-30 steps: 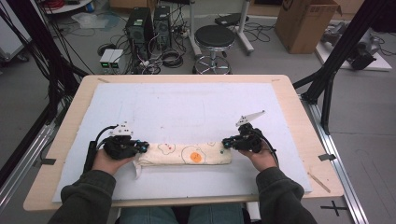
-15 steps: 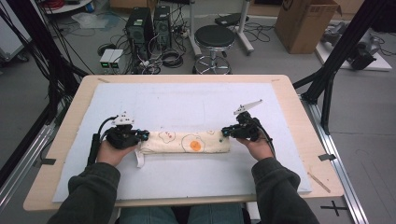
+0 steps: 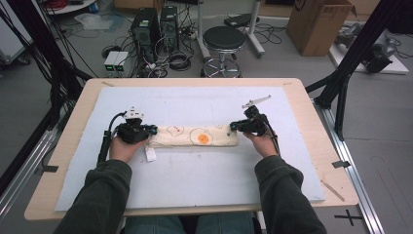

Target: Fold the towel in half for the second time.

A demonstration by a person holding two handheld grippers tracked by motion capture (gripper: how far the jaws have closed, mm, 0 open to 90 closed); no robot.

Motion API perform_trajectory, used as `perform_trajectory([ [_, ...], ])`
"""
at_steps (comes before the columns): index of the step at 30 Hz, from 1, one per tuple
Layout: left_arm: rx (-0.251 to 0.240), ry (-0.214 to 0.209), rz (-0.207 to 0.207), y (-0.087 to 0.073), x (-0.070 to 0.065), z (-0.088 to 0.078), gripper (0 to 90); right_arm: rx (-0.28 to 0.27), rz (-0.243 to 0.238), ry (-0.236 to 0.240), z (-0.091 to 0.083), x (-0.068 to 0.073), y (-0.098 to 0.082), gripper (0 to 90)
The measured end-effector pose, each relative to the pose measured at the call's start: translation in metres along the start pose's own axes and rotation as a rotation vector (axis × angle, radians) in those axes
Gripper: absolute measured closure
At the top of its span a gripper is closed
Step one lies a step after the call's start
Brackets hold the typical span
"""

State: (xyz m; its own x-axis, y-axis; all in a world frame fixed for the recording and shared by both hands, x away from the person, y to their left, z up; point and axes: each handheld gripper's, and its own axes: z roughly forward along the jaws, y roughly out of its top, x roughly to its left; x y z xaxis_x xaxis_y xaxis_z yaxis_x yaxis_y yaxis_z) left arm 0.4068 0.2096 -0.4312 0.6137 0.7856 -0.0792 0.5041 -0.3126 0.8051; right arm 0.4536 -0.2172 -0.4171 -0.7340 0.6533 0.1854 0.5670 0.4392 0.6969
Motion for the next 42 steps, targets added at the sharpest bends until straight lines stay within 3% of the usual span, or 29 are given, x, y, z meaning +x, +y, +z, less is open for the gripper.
perform_trajectory([
  [5, 0.009, -0.002, -0.015, -0.003, 0.004, 0.007, 77.4, 0.016, 0.008, -0.009, 0.01, -0.006, -0.003, 80.0],
  [7, 0.011, -0.001, -0.02, -0.003, 0.005, 0.006, 73.0, 0.019, 0.02, -0.015, 0.012, -0.008, -0.004, 74.4],
  [11, -0.024, -0.005, -0.038, -0.001, 0.006, -0.004, 67.0, -0.018, 0.031, -0.014, 0.005, -0.01, -0.004, 69.9],
  [16, -0.046, -0.038, -0.014, 0.004, -0.001, -0.017, 64.3, -0.062, 0.029, 0.006, -0.01, -0.004, -0.003, 65.9],
  [23, -0.031, -0.092, 0.041, 0.002, -0.015, -0.027, 66.2, -0.101, -0.014, 0.032, -0.024, 0.011, -0.004, 63.7],
  [28, -0.034, -0.097, 0.062, 0.001, -0.02, -0.035, 64.3, -0.115, -0.009, 0.037, -0.03, 0.016, -0.009, 58.0],
  [42, -0.047, -0.105, 0.062, -0.002, -0.026, -0.057, 53.2, -0.157, 0.001, 0.027, -0.045, 0.029, -0.015, 36.2],
])
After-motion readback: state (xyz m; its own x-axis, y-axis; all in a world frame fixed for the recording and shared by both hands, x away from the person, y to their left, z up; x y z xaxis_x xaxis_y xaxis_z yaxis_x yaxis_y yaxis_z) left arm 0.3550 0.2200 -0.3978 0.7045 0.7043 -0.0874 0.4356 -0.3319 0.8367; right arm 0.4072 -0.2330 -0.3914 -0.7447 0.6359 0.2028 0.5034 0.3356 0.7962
